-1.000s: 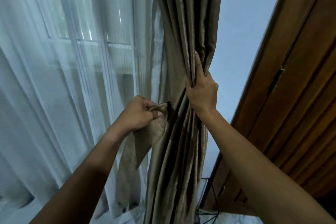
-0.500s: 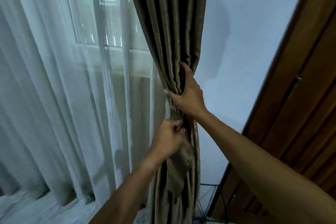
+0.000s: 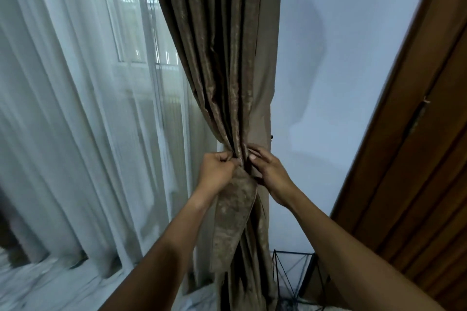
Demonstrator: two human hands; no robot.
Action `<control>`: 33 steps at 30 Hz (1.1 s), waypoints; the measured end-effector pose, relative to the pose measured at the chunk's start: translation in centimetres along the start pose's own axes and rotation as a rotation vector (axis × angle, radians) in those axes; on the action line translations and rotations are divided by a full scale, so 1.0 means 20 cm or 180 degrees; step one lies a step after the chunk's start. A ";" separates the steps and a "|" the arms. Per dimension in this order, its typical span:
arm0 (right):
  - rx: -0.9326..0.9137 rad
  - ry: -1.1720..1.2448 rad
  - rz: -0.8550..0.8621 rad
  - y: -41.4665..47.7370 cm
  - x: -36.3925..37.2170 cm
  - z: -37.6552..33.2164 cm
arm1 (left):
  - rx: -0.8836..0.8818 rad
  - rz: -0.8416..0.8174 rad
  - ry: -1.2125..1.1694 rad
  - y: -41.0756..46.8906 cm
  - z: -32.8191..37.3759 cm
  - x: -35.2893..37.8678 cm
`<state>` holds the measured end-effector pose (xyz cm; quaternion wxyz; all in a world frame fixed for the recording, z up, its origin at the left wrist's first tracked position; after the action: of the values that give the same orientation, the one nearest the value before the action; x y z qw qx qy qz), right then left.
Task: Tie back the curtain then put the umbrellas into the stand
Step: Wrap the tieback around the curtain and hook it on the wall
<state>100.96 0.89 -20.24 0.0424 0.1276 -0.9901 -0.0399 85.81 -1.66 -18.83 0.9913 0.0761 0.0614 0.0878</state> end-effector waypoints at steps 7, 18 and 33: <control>-0.0340 0.0519 0.0432 -0.07 0.01 0.17 | -0.0232 0.0043 -0.0039 -0.06 0.01 0.05; -0.0945 0.0170 0.0639 -0.23 -0.14 0.20 | 0.0155 0.0416 -0.0068 -0.15 0.02 0.21; -0.1135 -0.0255 0.0973 -0.34 -0.15 0.30 | 0.0487 0.0568 -0.0181 -0.30 -0.04 0.28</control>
<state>104.91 -4.44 -26.93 0.0305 -0.0350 -0.9761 -0.2122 92.19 -6.29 -21.22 0.9722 0.1592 0.0328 0.1687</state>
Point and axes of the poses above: each hand's wrist, its own y-axis towards the middle knuckle, its own x-axis out of the palm, z = x × y, the point moved 1 cm from there along y, towards the middle knuckle, and after that the axes turned 2 degrees about x, right-handed, at the moved point
